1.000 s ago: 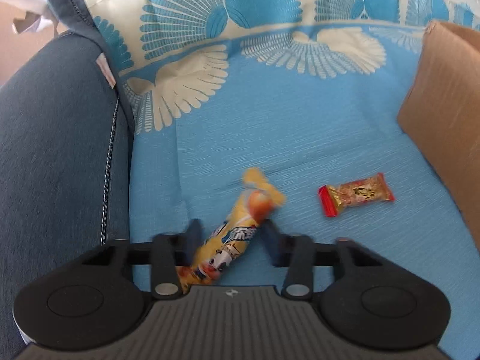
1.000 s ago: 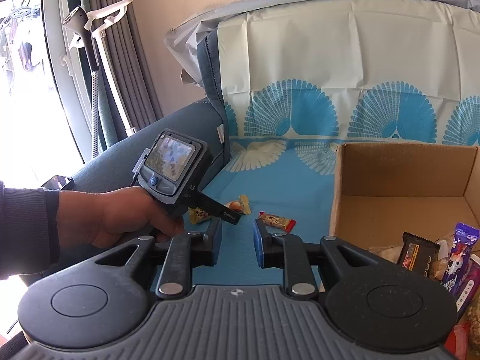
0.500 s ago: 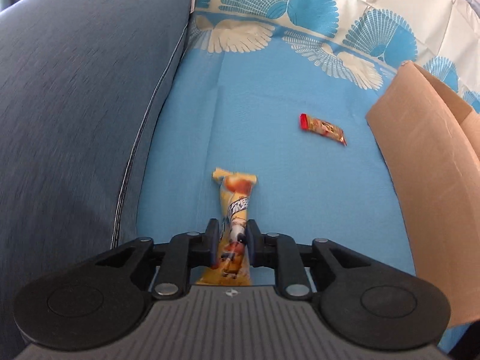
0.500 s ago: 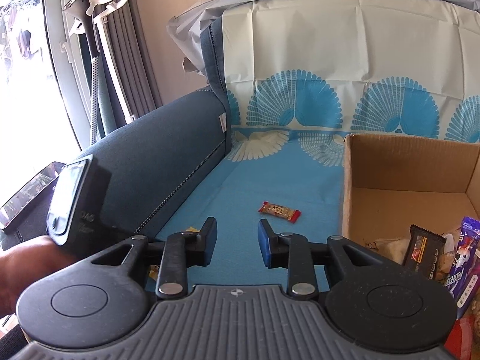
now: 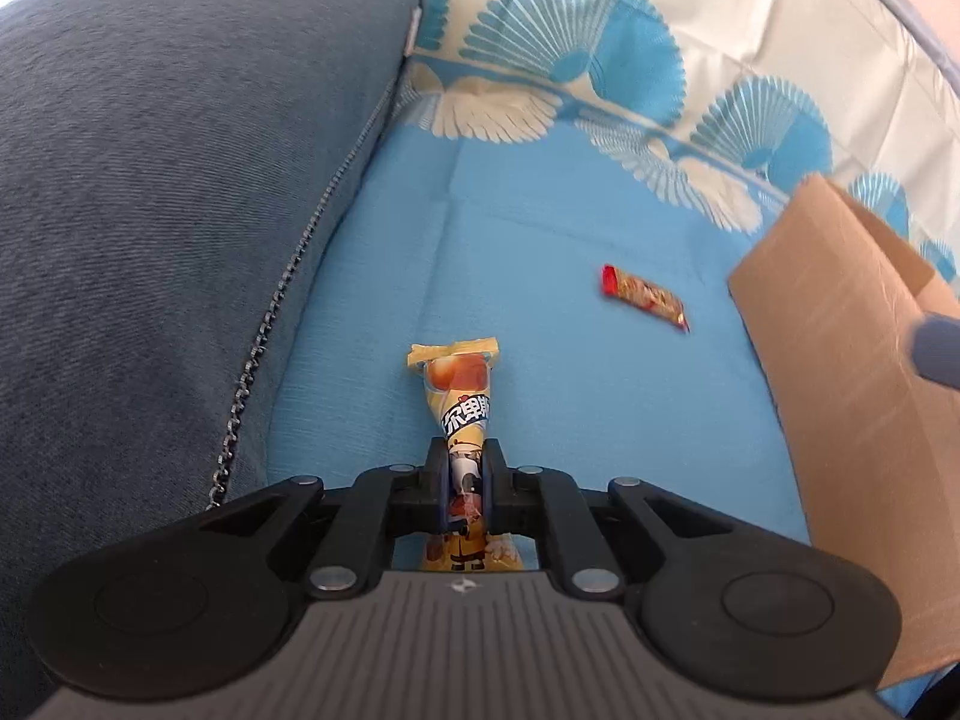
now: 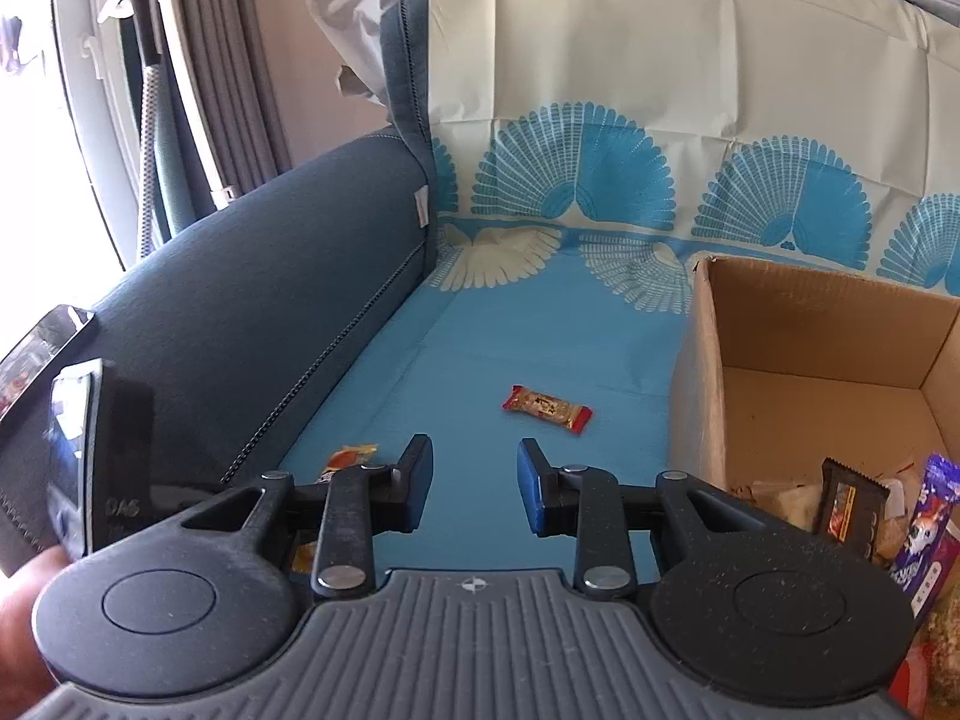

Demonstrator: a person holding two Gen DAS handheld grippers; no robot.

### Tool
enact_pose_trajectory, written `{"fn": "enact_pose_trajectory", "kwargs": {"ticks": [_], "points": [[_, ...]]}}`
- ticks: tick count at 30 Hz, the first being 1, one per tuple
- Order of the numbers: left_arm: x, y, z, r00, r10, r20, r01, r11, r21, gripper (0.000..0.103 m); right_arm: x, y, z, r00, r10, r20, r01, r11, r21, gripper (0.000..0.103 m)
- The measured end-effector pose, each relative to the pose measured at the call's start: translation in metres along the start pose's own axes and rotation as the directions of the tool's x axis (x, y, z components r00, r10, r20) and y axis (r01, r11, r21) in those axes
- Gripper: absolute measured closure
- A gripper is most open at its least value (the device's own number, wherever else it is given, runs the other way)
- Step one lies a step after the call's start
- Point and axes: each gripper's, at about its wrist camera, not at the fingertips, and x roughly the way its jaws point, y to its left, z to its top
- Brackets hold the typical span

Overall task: Organize snacks
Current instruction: 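Grasp the yellow wafer bag with the left gripper while the right gripper grasps the red-wrapped bar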

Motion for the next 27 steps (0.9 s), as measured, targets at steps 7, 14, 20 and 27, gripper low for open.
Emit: {"fn": "enact_pose_trajectory", "kwargs": {"ticks": [7,14,20,27], "points": [[0.000,0.013,0.006,0.999,-0.029,0.019,0.031,0.996,-0.084,0.093,0.109,-0.003,0.044,0.982,-0.080,-0.171,0.082,0.997,0.009,0.046],[-0.002,0.013,0.007,0.999,-0.043,0.025,0.045,0.995,-0.084,0.092,0.198,-0.015,0.044,0.942,-0.169,-0.288,0.134,0.981,-0.138,0.045],[-0.001,0.013,0.006,0.999,-0.045,0.025,0.047,0.996,-0.081,0.092,0.225,-0.017,0.038,0.929,-0.140,-0.342,0.073,0.977,-0.199,0.044],[-0.001,0.014,0.007,0.999,-0.044,0.024,0.046,0.996,-0.082,0.092,0.204,-0.014,0.031,0.952,-0.063,-0.300,0.008,0.984,-0.181,0.091]]}}
